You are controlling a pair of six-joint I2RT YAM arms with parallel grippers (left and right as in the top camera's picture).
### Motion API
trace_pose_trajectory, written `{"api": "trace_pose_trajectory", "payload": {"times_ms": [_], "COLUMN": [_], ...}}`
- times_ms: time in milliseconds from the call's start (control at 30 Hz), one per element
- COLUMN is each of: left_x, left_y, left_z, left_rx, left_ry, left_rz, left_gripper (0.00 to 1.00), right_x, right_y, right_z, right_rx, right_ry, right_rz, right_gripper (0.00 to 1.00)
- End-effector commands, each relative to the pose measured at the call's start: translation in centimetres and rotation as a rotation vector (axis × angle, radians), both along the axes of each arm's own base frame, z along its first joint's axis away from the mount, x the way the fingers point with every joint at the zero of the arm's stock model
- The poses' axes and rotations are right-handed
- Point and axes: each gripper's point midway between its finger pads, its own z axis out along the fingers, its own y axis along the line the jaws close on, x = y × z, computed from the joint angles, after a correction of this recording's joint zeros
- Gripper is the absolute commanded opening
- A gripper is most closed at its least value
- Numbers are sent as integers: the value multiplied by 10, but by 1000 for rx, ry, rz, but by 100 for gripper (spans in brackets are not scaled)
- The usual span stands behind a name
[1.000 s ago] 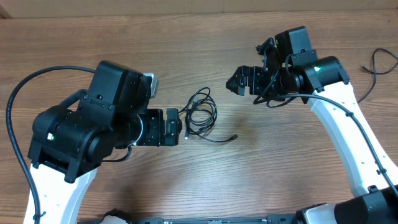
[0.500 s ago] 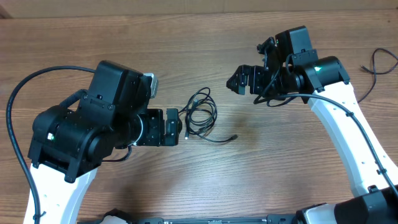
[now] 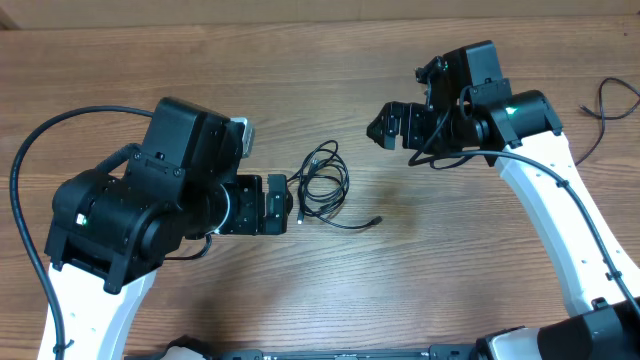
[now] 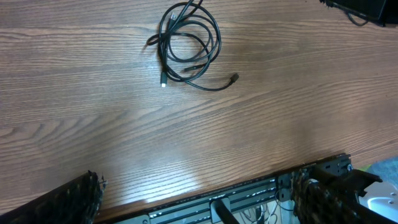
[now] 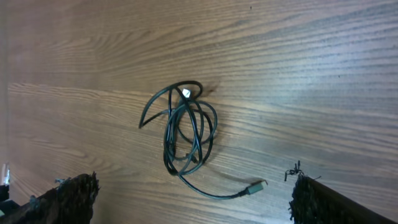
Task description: Untangle cables
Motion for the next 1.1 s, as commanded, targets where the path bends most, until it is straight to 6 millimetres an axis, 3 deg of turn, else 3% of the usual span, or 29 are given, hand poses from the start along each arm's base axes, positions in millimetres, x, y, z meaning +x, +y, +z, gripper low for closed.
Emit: {"api": "trace_pose_trajectory", "payload": {"times_ms": [0, 833, 1067], "left_x": [0, 0, 0], "left_y": [-2, -2, -2], "left_z": [-2, -2, -2], "left_rx": [-1, -1, -1], "left_ry": [7, 7, 7], "left_rz": [0, 0, 0], "left_gripper": [99, 100, 100], "right_x": [-1, 13, 22], "right_y": [-2, -10, -35], "right_z": [-3, -1, 0], "right_rx": [-13, -54, -55], "right_ry": [8, -54, -51], "right_rz": [2, -32, -101], "right_gripper": [100, 100, 100]}}
